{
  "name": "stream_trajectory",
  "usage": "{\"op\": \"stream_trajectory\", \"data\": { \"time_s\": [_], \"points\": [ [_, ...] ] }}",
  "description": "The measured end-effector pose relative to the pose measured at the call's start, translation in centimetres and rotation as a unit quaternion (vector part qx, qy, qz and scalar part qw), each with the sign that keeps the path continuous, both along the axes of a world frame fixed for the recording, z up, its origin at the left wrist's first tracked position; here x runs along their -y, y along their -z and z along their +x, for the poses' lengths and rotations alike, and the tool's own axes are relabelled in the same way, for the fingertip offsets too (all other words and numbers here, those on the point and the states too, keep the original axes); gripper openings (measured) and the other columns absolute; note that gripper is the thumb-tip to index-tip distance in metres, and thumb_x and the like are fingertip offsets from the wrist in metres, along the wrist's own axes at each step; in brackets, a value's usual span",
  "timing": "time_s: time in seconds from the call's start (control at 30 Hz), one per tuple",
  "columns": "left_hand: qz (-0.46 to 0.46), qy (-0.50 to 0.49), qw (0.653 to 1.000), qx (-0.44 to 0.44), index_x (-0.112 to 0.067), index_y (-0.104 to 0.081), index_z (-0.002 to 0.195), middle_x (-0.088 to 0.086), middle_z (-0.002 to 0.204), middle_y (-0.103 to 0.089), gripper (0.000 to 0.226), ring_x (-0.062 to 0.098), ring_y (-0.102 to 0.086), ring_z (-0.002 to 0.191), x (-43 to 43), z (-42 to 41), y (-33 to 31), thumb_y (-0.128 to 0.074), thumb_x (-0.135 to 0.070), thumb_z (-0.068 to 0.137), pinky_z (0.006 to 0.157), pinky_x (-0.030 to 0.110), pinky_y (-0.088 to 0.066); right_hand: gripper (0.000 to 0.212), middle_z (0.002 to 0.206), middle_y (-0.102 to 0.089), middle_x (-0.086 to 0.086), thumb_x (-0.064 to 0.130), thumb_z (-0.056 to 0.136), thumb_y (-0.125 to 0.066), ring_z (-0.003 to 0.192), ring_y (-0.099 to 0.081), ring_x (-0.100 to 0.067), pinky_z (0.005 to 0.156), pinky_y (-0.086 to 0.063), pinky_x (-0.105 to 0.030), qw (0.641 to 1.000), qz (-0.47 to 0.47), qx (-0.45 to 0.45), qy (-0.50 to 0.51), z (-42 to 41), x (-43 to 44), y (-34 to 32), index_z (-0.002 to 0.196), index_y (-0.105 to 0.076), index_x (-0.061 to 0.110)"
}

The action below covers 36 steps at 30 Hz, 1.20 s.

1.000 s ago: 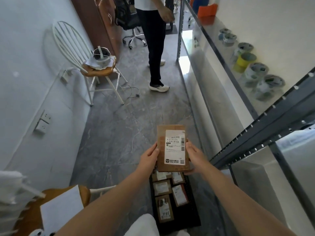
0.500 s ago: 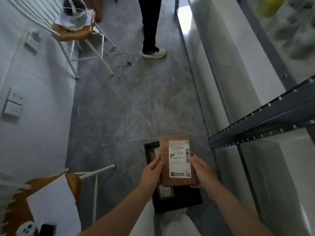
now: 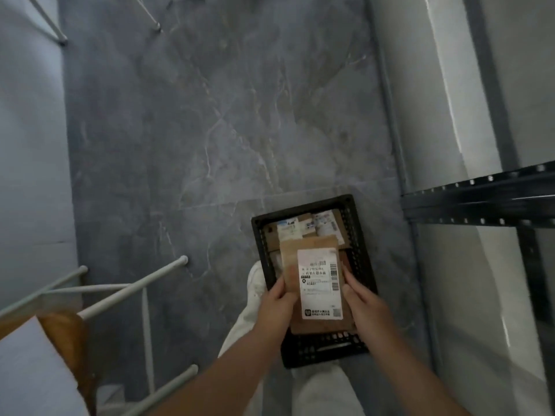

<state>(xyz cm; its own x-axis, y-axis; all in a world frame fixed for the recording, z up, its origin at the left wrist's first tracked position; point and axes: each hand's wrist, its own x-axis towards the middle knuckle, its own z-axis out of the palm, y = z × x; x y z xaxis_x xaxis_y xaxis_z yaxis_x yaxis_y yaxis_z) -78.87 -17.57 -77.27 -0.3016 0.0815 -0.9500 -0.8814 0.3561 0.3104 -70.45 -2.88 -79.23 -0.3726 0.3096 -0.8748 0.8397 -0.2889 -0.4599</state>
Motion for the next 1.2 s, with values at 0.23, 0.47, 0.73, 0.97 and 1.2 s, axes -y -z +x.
{"op": "stream_trajectory", "data": {
  "time_s": [0.23, 0.47, 0.73, 0.97, 1.2],
  "points": [
    [-0.027, 0.032, 0.999, -0.006, -0.042, -0.054, 0.131, -0.006, 0.114, -0.071, 0.058, 0.016, -0.067, 0.102, 1.1, -4.0, 9.5, -0.043, 0.000, 0.093, 0.090, 0.037, -0.057, 0.043, 0.089, -0.070, 0.031, 0.024, 0.100, -0.051, 0.082, -0.068, 0.007, 0.061, -0.057, -0.020, 0.999, -0.034, 0.010, 0.021, -3.5, 1.1, 9.2, 0.102, -0.058, 0.066],
    [-0.059, 0.021, 0.997, -0.049, -0.035, -0.031, 0.151, -0.008, 0.111, -0.068, 0.064, 0.018, -0.069, 0.097, 2.6, -4.8, 15.9, -0.042, -0.004, 0.097, 0.090, 0.044, -0.057, 0.033, 0.104, -0.073, 0.015, 0.022, 0.094, -0.063, 0.083, -0.069, 0.004, 0.061, -0.055, -0.015, 1.000, -0.029, 0.005, 0.000, -6.3, 2.0, 17.1, 0.123, -0.065, 0.037],
    [-0.085, 0.150, 0.983, -0.066, -0.033, -0.028, 0.152, -0.003, 0.120, -0.057, 0.060, 0.012, -0.059, 0.097, 2.6, -4.5, 18.9, -0.044, -0.010, 0.099, 0.092, 0.027, -0.050, 0.045, 0.123, -0.067, 0.005, 0.012, 0.096, -0.058, 0.095, -0.067, -0.002, 0.079, -0.058, -0.021, 1.000, 0.021, 0.004, -0.023, -7.0, 3.7, 20.5, 0.137, -0.055, 0.031],
    [-0.137, 0.390, 0.903, -0.117, -0.008, -0.029, 0.151, 0.005, 0.150, -0.021, 0.053, 0.024, -0.045, 0.123, 1.1, -5.1, 20.1, -0.040, -0.016, 0.100, 0.103, 0.037, -0.046, 0.044, 0.097, -0.061, 0.022, 0.010, 0.098, -0.052, 0.077, -0.059, 0.009, 0.061, -0.051, -0.008, 0.998, 0.047, 0.013, -0.046, -7.0, 4.1, 22.0, 0.138, -0.054, 0.028],
    [-0.160, 0.428, 0.866, -0.203, -0.016, -0.030, 0.151, -0.010, 0.154, -0.008, 0.054, 0.014, -0.025, 0.136, 1.6, -3.3, 20.2, -0.044, -0.014, 0.099, 0.091, 0.018, -0.031, 0.050, 0.102, -0.068, 0.016, 0.011, 0.097, -0.053, 0.079, -0.068, 0.002, 0.073, -0.060, -0.024, 0.997, -0.011, 0.014, -0.076, -7.2, 3.1, 22.2, 0.138, -0.051, 0.038]
  ]
}}
